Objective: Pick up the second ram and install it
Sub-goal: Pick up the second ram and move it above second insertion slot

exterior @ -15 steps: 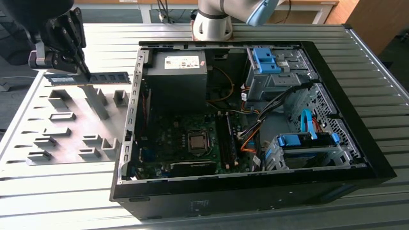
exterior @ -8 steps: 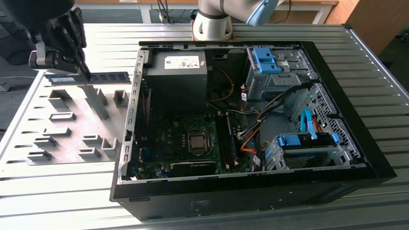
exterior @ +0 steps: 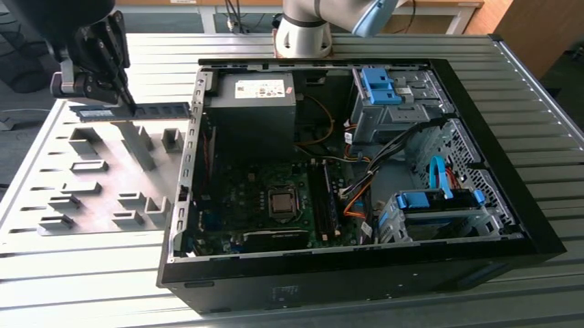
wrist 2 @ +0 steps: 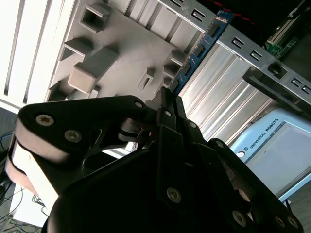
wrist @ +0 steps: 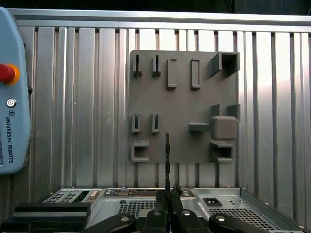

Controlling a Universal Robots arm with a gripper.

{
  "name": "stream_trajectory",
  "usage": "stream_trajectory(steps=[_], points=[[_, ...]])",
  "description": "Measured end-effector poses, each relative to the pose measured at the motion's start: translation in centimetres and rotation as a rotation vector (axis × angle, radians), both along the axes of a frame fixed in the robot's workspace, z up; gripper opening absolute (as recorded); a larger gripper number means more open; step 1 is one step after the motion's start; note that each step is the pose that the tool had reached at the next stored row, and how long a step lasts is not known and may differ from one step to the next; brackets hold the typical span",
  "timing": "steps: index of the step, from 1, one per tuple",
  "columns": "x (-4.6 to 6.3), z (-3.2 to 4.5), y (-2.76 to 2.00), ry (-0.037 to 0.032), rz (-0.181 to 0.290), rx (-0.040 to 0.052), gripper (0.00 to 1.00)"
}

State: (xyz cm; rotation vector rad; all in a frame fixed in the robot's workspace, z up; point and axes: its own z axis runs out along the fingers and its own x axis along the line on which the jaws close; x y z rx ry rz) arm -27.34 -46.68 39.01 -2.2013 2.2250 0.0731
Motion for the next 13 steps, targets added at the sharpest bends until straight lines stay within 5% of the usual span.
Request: stream_trajectory(steps=[13], points=[[1.00, 0.00, 0.00, -0.0001, 0.000, 0.0000, 0.14]])
